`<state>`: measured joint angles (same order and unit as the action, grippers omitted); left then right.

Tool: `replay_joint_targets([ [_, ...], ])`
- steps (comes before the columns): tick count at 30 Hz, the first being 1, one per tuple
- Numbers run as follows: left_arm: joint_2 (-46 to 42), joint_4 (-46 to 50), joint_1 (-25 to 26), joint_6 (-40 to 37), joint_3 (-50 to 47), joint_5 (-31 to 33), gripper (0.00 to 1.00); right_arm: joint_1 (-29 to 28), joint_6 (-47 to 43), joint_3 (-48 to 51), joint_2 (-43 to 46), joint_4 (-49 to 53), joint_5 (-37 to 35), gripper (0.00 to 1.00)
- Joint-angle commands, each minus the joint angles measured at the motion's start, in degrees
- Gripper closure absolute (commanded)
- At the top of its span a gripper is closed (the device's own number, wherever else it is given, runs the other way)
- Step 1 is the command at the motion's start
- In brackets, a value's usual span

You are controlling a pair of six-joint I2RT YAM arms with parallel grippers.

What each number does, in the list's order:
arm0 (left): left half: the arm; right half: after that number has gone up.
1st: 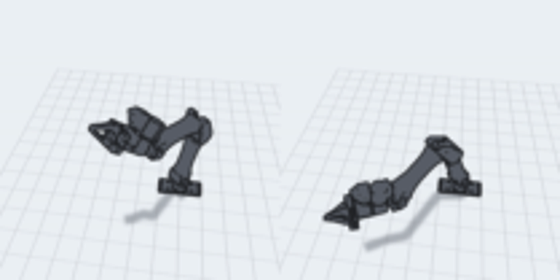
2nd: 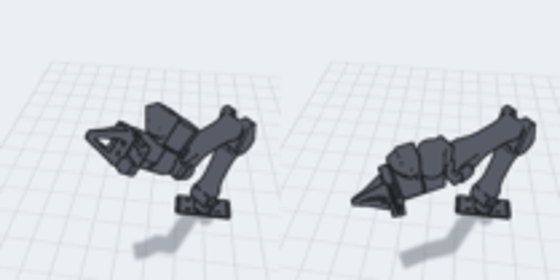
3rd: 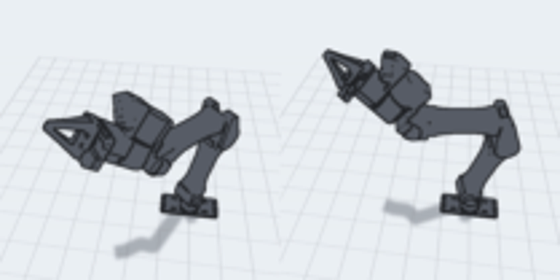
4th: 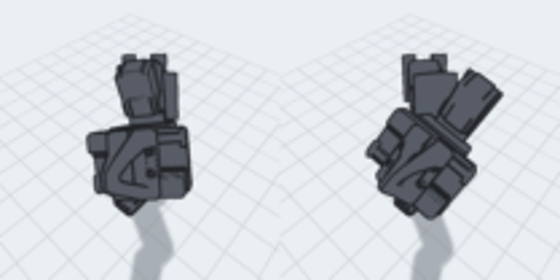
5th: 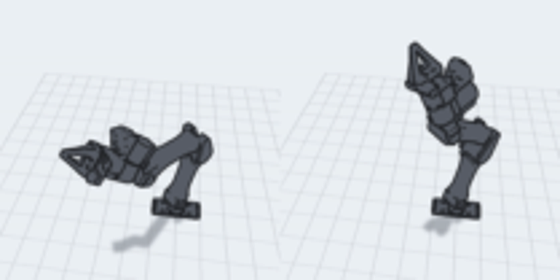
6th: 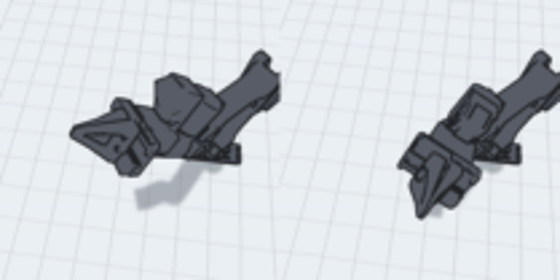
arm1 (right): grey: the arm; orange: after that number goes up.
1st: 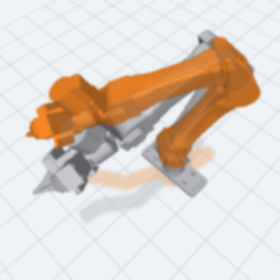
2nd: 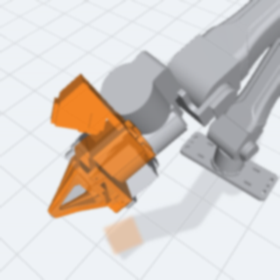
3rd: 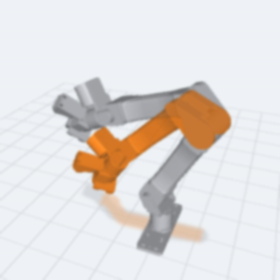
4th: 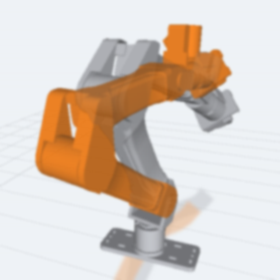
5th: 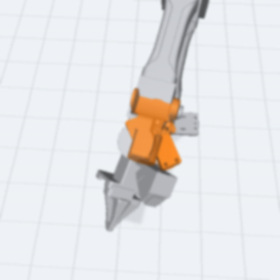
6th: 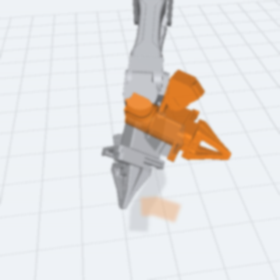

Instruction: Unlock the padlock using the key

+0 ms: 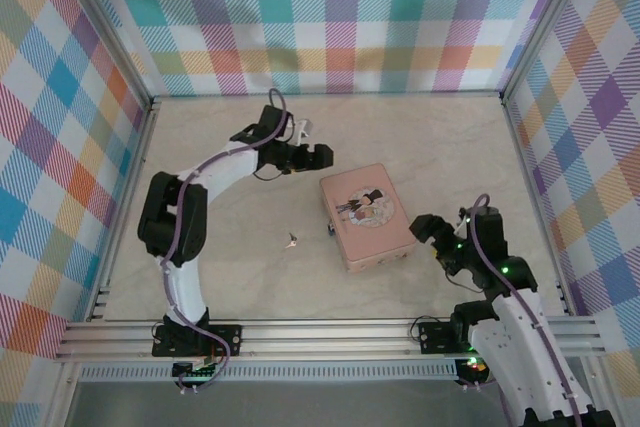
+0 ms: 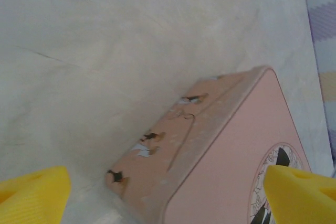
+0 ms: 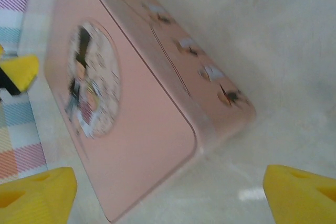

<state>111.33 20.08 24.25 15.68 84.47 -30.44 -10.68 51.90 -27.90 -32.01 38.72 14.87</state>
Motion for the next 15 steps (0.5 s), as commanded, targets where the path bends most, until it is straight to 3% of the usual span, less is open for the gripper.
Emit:
replay_joint_targets([
  [1,3.6,6.07,1.46,-2.71,5.05,-4.81,0.06,-3.29,5.18,2.24,0.28,-0.27,1.28,0.1],
  [8,9.49,12.33,4.69,-6.16,13.25,-9.07,0.1,-10.86,9.62,4.82,-7.14,-12.22,-0.9,0.11],
  [15,4.93,9.28,5.11,-5.55,7.24,-9.55,0.11,-11.62,10.03,3.77,-16.09,-23.03,-1.87,0.13],
])
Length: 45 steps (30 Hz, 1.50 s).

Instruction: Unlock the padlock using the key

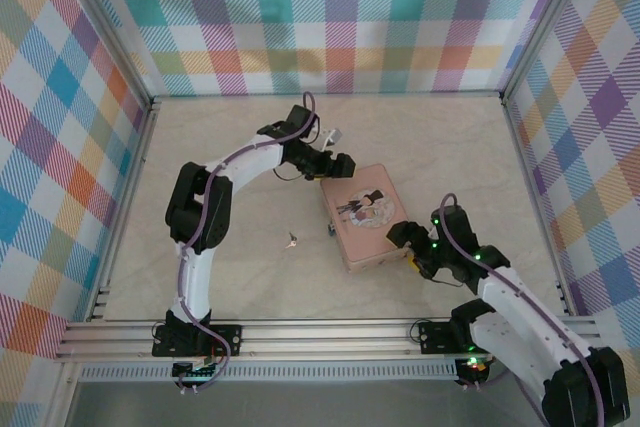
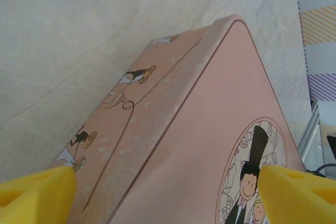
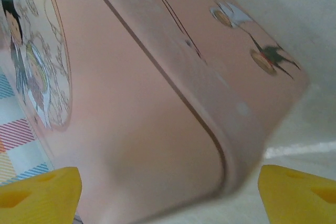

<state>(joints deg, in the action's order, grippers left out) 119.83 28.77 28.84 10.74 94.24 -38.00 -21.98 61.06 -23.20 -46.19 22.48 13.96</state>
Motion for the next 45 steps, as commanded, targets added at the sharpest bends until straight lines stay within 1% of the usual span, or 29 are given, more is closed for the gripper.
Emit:
replay_joint_targets([
  [1,-4.58,-0.03,0.52,-0.39,-3.78,-2.08,0.11,-0.35,0.45,-1.73,-3.54,-7.86,-1.03,0.13],
  [9,-11.27,-4.14,0.52,1.18,-13.25,0.05,0.11,-0.26,-4.03,-9.42,-16.42,-12.64,-2.83,0.14],
  [13,-13.98,-6.91,0.52,2.95,-17.93,1.37,0.14,-0.01,-7.76,-15.39,-23.8,-13.03,-3.98,0.16],
  [17,-16.35,-10.15,0.52,5.57,-21.93,2.14,0.17,0.53,-11.09,-22.35,-32.0,-13.39,-3.45,0.2],
  [20,-18.15,-12.15,0.52,7.28,-24.36,3.46,0.19,0.87,-13.32,-27.61,-37.79,-13.32,-2.97,0.2],
  [22,-19.2,-12.34,0.52,8.09,-25.64,4.51,0.2,1.24,-14.8,-31.06,-41.42,-13.1,-2.42,0.21],
  [25,-20.5,-15.95,0.52,10.01,-27.57,6.5,0.2,2.19,-16.67,-36.22,-46.58,-12.54,-0.84,0.22],
  [28,-20.69,-18.9,0.52,12.61,-29.12,6.92,0.2,3.06,-18.5,-40.99,-50.98,-12.04,0.98,0.23],
  [34,-19.55,-23.32,0.76,16.3,-29.17,8.51,0.21,4.13,-22.57,-48.69,-56.88,-10.47,3.23,0.23],
  [37,-18.35,-23.51,1.11,17.03,-27.53,9.41,0.2,4.56,-23.78,-51.31,-58.8,-9.34,3.53,0.22],
  [41,-17.93,-23.05,1.13,17.31,-25.98,12.54,0.19,5.12,-24.22,-52.73,-60.09,-8.16,3.89,0.22],
  [45,-18.21,-21.75,1.13,16.88,-25.48,15.72,0.17,5.19,-23.98,-51.78,-59.58,-8.04,3.63,0.21],
])
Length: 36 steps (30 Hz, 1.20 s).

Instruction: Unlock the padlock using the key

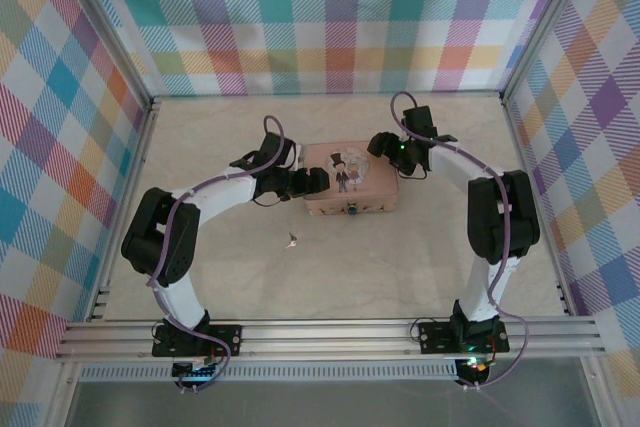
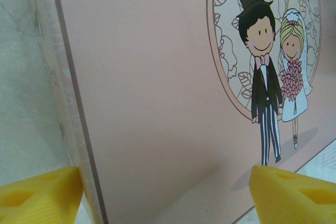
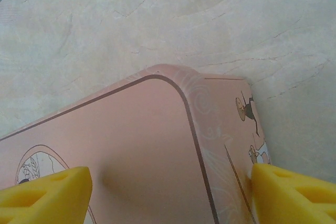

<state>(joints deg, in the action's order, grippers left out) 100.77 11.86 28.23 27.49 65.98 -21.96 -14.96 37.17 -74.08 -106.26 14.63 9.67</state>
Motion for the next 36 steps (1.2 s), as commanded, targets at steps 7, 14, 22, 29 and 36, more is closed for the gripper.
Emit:
replay_joint_targets([
  [7,-0.28,-3.96,1.73,0.37,1.9,2.57,0.13,-0.56,-0.2,-0.41,0.88,0.97,7.14,0.17],
  [14,-2.23,-4.62,1.74,1.45,0.17,3.5,0.11,1.41,-0.94,-1.21,1.47,2.23,6.25,0.13],
  [22,-6.44,-2.26,1.61,1.87,-1.56,6.56,0.09,2.46,-3.16,-0.83,4.7,5.09,2.63,0.12],
  [29,-13.13,2.04,1.57,1.47,-4.98,10.35,0.1,2.31,-5.3,2.98,12.04,8.26,1.13,0.14],
  [36,-21.18,14.66,1.57,3.58,-9.54,19.69,0.17,-3.04,-9.41,8.61,22.63,11.61,1.5,0.27],
])
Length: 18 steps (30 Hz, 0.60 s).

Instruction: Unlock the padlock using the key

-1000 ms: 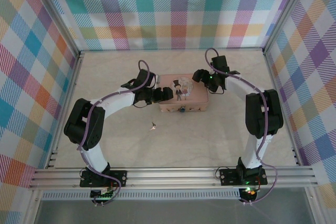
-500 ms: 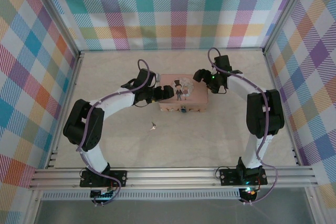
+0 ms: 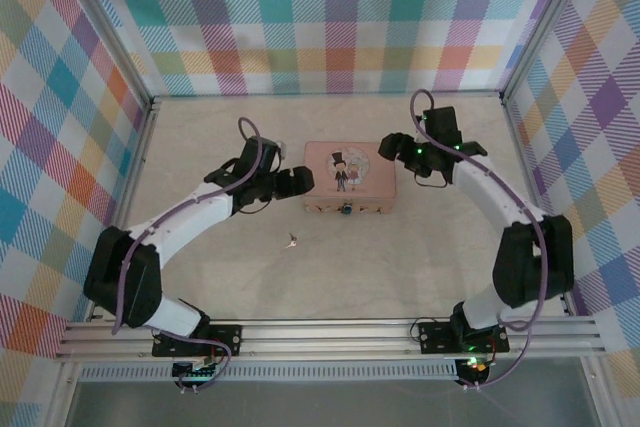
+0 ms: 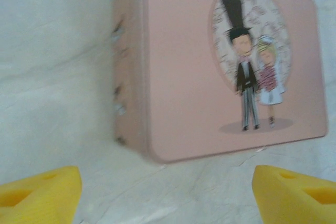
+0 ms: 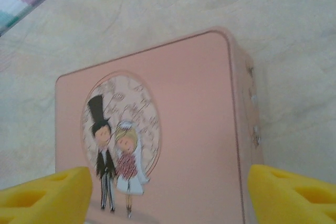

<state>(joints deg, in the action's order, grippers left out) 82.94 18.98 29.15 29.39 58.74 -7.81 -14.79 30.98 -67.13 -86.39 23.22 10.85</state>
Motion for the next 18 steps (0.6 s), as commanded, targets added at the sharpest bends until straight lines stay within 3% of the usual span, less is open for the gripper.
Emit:
replay_joint_targets([
  [1,-4.7,8.93,0.65,2.66,-3.45,6.87,0.19,-4.97,-3.64,2.1,3.66,3.66,0.16,0.3],
  [4,-8.81,13.08,0.65,5.55,-6.69,10.73,0.25,-10.82,-3.99,2.86,4.74,5.44,-0.85,0.37],
  [10,-17.86,20.2,-0.41,11.26,-12.48,16.92,0.25,-24.05,-0.28,3.02,0.91,4.17,-4.07,0.43],
  [18,-28.16,21.7,-6.73,15.56,-19.5,13.34,0.22,-33.58,2.17,-5.73,-13.58,5.35,-6.61,0.49],
])
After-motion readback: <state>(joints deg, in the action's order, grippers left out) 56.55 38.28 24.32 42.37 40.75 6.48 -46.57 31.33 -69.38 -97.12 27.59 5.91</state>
